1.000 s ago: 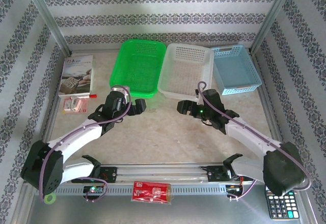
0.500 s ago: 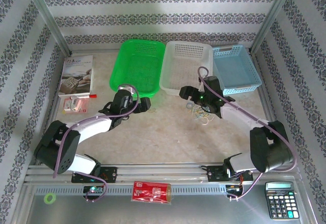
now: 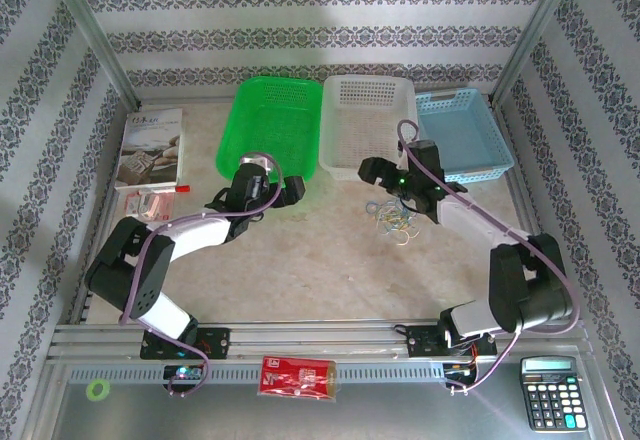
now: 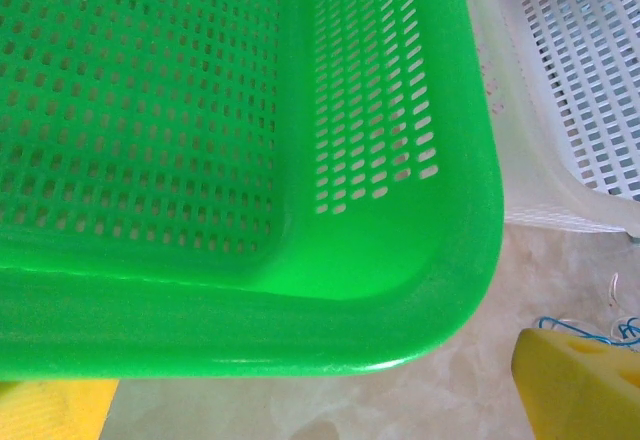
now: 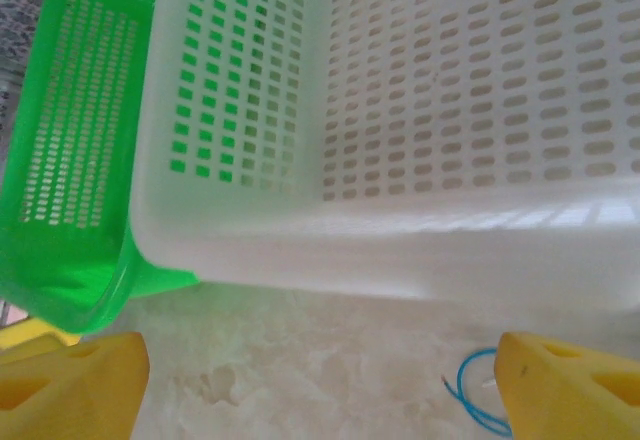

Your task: Untangle the cables

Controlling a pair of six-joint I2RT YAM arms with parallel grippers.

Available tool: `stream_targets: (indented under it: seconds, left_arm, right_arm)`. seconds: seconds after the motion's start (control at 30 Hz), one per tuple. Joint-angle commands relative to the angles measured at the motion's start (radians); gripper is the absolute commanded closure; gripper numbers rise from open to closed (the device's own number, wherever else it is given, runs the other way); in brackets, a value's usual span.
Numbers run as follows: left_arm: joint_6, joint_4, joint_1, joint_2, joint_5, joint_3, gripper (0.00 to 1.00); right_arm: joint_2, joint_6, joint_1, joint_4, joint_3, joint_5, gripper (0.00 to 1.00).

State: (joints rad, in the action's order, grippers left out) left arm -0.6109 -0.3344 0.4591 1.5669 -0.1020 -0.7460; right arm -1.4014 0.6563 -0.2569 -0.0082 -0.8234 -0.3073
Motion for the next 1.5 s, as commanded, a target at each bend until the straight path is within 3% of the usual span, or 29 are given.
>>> stream_targets:
  seconds: [0.0,0.37,0.6,0.9,1.2,1.47]
  left_arm:
    - [-0.005,-0.073,0.015,0.028,-0.008,-0.034,0.0]
    - [0.002,-0.059,0.017,-0.034,-0.05,-0.017,0.0]
    - [-0.003,-0.012,0.016,-0.225,-0.051,0.09,0.0]
    - [-0.025,0.081,0.017,-0.467,-0.031,0.165,0.0]
    - [-0.022,0.115,0.018,-0.547,-0.011,0.173,0.0]
    - [-0.029,0.128,0.017,-0.565,0.0,0.168,0.0]
  right_arm:
    - [0.106,-0.003,0.004,-0.013,0.053,-0.025,0.11]
    - [0.389,-0.062,0.025,-0.242,0.222,0.15,0.1]
    - [0.283,-0.124,0.059,-0.185,0.245,0.2,0.06]
    - [0.077,-0.162,0.034,-0.037,0.237,0.136,0.06]
    - [-0.02,-0.105,-0.21,0.038,0.205,0.132,0.11]
    - [-0.118,-0.026,-0.563,0.063,0.087,0.208,0.13]
